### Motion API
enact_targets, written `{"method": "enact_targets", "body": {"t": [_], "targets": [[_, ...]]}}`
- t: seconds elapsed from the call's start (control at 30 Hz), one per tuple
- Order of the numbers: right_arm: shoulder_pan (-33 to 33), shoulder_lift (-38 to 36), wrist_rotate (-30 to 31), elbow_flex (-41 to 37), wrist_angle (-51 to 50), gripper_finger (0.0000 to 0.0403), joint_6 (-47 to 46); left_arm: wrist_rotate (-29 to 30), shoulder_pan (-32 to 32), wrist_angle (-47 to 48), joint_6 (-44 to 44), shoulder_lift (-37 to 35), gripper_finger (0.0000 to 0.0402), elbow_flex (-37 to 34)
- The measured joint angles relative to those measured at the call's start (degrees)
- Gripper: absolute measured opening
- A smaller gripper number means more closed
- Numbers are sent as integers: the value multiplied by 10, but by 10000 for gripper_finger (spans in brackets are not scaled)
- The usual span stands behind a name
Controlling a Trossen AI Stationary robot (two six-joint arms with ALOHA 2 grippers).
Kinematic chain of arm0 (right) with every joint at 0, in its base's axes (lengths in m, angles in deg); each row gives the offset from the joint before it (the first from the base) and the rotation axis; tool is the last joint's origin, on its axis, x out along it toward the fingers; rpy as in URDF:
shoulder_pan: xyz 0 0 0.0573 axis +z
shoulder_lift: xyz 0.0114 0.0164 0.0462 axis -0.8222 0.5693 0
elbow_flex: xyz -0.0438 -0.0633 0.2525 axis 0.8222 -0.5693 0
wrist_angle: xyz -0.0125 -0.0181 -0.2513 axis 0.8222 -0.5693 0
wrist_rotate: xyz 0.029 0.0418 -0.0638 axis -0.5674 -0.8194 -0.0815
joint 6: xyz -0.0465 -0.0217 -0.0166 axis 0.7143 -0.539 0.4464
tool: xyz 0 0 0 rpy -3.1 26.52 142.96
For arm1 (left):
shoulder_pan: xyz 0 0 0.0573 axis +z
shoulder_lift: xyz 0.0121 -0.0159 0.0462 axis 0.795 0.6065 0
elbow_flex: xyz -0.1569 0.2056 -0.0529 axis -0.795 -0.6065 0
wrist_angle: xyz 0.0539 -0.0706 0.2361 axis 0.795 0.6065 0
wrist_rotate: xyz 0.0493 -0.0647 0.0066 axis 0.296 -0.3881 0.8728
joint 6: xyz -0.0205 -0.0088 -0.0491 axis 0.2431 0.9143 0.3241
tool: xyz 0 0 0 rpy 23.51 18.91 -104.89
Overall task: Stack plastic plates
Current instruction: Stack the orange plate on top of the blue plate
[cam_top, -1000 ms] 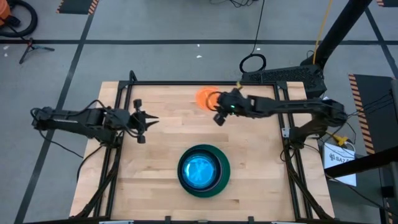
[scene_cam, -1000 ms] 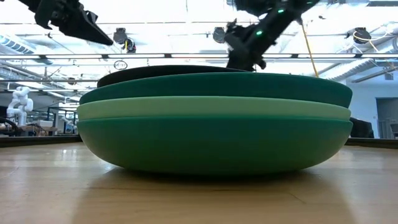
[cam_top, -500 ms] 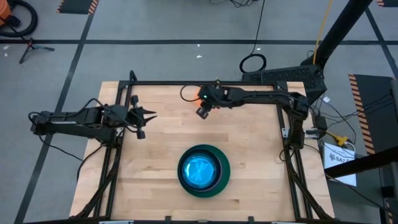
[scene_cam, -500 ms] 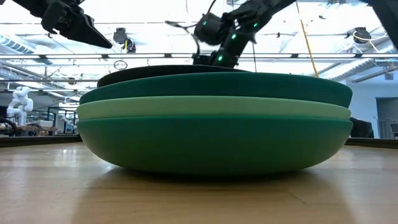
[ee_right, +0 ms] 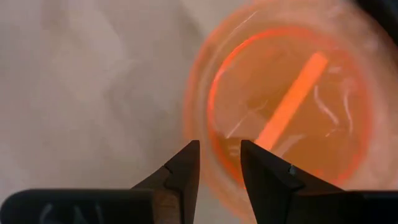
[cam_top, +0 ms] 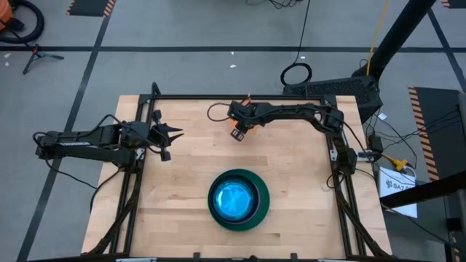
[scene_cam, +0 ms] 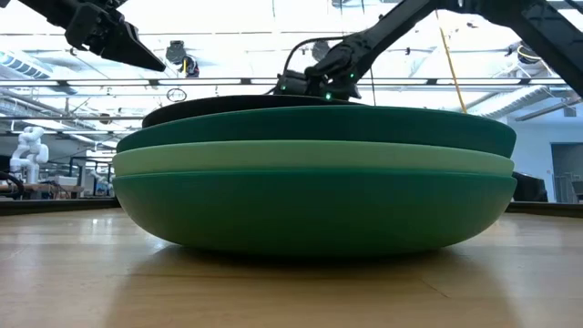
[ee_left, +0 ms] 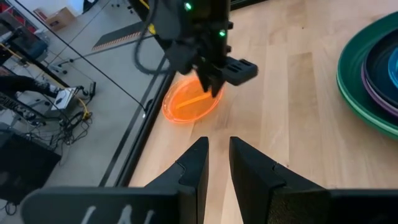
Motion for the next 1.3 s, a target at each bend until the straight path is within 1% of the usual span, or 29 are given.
{"method": "enact_targets", "body": {"t": [0.17,0.27,0.53,0.8,0.93,1.07,1.3], "targets": [[4,19,-27,0,-6,109,21,0,0,0,0,0,72,0],[3,20,-15,0,-6,109,19,0,0,0,0,0,72,0],[-4,20,-15,0,10,109,25,0,0,-2,-2,0,72,0],[-3,42,-15,0,19,109,37,0,0,-4,-2,0,72,0],[1,44,1,1,20,107,38,0,0,-5,-2,1,72,0],[2,44,-1,1,19,84,38,0,0,-7,-3,1,72,0],[2,42,-1,0,11,16,43,0,0,-14,-6,1,72,0]]}}
